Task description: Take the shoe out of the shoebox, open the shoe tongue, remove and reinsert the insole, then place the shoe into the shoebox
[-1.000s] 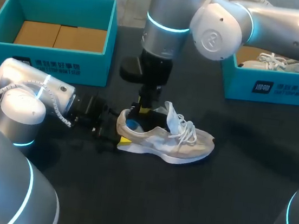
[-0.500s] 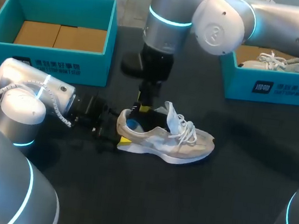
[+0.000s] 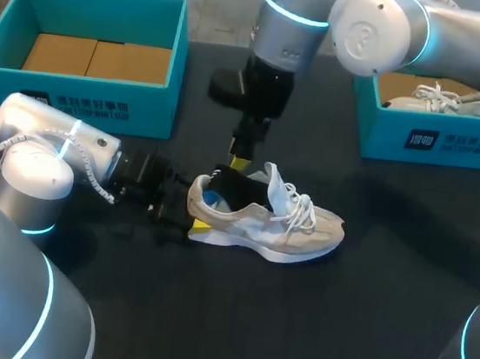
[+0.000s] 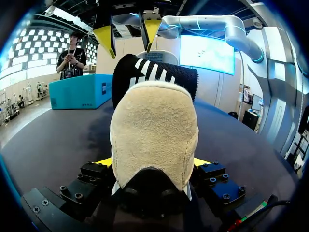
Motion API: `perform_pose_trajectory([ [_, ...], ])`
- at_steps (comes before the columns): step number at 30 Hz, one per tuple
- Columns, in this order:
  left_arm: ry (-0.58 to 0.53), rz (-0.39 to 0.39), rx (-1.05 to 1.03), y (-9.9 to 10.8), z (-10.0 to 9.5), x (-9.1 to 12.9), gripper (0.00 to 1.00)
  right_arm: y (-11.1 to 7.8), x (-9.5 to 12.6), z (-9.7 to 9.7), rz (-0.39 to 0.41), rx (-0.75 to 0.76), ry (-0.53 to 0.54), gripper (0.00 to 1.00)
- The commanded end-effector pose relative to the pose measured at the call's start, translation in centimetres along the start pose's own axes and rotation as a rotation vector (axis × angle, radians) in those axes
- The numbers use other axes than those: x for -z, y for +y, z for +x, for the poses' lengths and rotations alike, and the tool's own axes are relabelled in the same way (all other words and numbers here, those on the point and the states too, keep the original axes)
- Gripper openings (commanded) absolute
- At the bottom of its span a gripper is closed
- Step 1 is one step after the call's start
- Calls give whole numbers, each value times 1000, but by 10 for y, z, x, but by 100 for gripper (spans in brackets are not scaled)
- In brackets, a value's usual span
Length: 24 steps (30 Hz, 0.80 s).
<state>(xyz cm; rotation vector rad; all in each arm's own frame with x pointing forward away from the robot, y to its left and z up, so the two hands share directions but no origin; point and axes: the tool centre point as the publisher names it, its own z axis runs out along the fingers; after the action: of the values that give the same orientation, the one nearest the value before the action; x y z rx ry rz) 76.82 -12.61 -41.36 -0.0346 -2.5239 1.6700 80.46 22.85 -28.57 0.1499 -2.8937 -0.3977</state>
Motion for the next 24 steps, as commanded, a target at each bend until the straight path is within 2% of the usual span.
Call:
perform_pose_trajectory([
  [1, -1, -1, 1, 2, 0, 0, 0, 4, -4, -4, 4, -5, 13, 40],
  [6, -1, -1, 1, 2, 0, 0, 0, 7, -8, -6, 2, -12, 24, 36],
  [11, -1, -1, 1, 2, 0, 0, 0, 8, -11, -5, 2, -20, 33, 26],
  [14, -1, -1, 1, 2, 0, 0, 0, 8, -11, -4, 4, -25, 34, 16],
  [18, -1, -1, 1, 2, 0, 0, 0, 9, -9, -2, 8, -30, 34, 7],
  [22, -1, -1, 1, 2, 0, 0, 0, 11, -6, -1, 15, -30, 33, 0],
  [24, -1, -1, 1, 2, 0, 0, 0, 12, -5, -1, 18, -28, 35, 0],
])
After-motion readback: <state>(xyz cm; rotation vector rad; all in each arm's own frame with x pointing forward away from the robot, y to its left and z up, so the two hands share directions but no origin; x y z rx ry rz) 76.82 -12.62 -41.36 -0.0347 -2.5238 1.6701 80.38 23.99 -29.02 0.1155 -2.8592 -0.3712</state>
